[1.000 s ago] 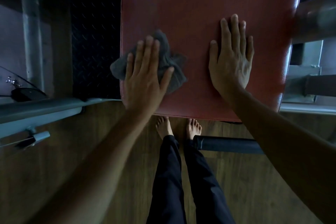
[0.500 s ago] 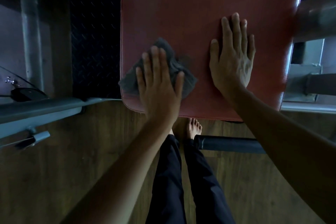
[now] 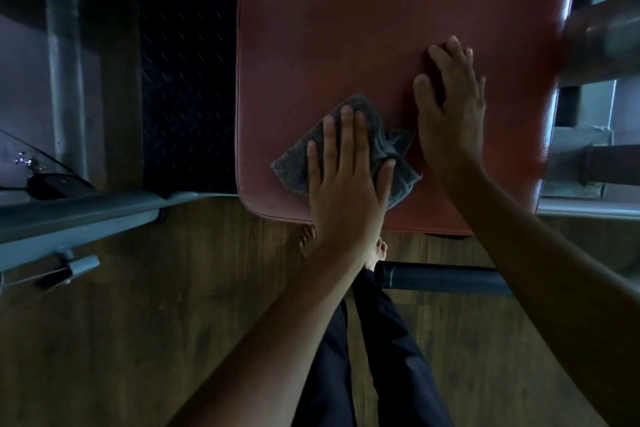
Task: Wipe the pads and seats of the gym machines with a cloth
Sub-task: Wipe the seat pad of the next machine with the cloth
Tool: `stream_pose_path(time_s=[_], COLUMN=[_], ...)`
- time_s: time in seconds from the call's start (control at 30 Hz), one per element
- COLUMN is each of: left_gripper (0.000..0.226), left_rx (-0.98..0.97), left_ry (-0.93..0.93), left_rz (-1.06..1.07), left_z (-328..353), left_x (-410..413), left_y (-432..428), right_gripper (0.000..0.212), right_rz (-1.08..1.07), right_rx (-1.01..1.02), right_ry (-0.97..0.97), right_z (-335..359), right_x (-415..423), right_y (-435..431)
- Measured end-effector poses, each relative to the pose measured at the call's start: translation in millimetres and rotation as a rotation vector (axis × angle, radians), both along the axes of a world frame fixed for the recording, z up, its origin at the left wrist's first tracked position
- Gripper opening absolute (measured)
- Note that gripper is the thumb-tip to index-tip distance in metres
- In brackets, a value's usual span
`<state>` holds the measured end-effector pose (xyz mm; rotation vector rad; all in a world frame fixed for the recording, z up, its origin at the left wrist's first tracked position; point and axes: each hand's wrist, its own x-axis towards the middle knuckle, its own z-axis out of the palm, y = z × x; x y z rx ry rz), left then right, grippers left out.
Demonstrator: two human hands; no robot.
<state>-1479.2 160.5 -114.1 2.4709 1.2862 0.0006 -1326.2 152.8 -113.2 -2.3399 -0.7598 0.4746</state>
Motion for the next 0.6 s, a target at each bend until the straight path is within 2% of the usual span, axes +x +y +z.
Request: stream_pose_path(time_s=[0.03,0.1,0.13,0.17,0.2,0.27,0.37,0.43,0.53,0.6], left_gripper=[0.066,0.056,0.049,0.046,0.046,0.051,0.055,0.056,0.057,0.059], left_rx=[-0.075,-0.218,-0.216,-0.188,-0.165,-0.152,-0.079,-0.002,0.009,0.018], left_ry=[-0.071,-0.319,-0.426,-0.458,-0.424,-0.277,-0.103,-0.037,-0.031,-0.042], left_rz=[-0.008,0.044,0.108,0.167,0.206,0.210,0.119,0.100,0.071,-0.036], left_z=[5,16,18,17,14,6,-5,-6,-3,0], left_x=[-1,-13,-22,-33,-43,-56,-58,-57,-51,-44], left_y=[5,25,39,55,72,99,111,110,111,113], right_gripper=[0.044,0.038,0.036,0.037,0.040,0.053,0.071,0.070,0.067,0.067], right_rz=[-0.028,0.059,0.143,0.238,0.327,0.449,0.506,0.522,0.513,0.486], right_rx=[0.078,0.171,0.180,0.150,0.084,-0.095,-0.258,-0.272,-0.257,-0.276], right_ry=[0.029,0.057,0.096,0.127,0.117,-0.038,-0.265,-0.315,-0.325,-0.328], right_z=[7,23,28,29,27,15,0,-2,-1,-1], right_x=[-5,-29,-47,-65,-82,-103,-111,-111,-108,-102], right_y=[-1,-5,-6,-7,-8,-7,-11,-12,-14,-21])
